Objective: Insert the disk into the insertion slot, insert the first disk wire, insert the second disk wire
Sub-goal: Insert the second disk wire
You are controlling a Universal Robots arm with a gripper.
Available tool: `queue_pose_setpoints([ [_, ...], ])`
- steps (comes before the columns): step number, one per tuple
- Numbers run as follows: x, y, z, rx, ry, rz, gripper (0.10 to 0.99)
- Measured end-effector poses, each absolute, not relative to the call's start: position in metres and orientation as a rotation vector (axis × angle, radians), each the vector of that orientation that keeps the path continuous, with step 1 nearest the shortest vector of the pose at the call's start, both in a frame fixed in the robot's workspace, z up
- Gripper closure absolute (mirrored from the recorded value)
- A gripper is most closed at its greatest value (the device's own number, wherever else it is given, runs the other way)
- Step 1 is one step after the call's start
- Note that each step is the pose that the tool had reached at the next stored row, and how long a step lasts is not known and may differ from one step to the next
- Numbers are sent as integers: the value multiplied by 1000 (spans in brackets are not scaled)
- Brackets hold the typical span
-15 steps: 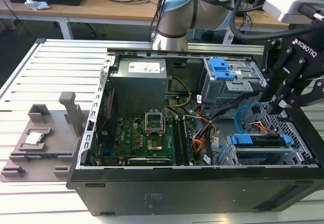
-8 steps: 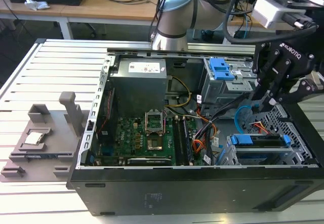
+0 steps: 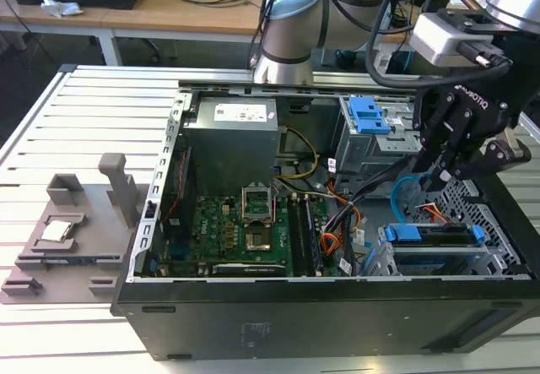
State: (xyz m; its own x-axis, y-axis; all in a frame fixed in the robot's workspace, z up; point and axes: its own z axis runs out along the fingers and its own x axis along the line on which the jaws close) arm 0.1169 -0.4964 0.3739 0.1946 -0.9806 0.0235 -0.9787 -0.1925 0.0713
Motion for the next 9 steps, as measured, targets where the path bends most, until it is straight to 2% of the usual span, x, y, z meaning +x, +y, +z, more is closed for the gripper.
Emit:
queue_pose_setpoints([
  [3, 117, -496, 374, 2373, -1950, -41, 737],
  [6, 117, -496, 374, 2372, -1949, -41, 925],
  [9, 117, -496, 374, 2372, -1949, -40, 925],
])
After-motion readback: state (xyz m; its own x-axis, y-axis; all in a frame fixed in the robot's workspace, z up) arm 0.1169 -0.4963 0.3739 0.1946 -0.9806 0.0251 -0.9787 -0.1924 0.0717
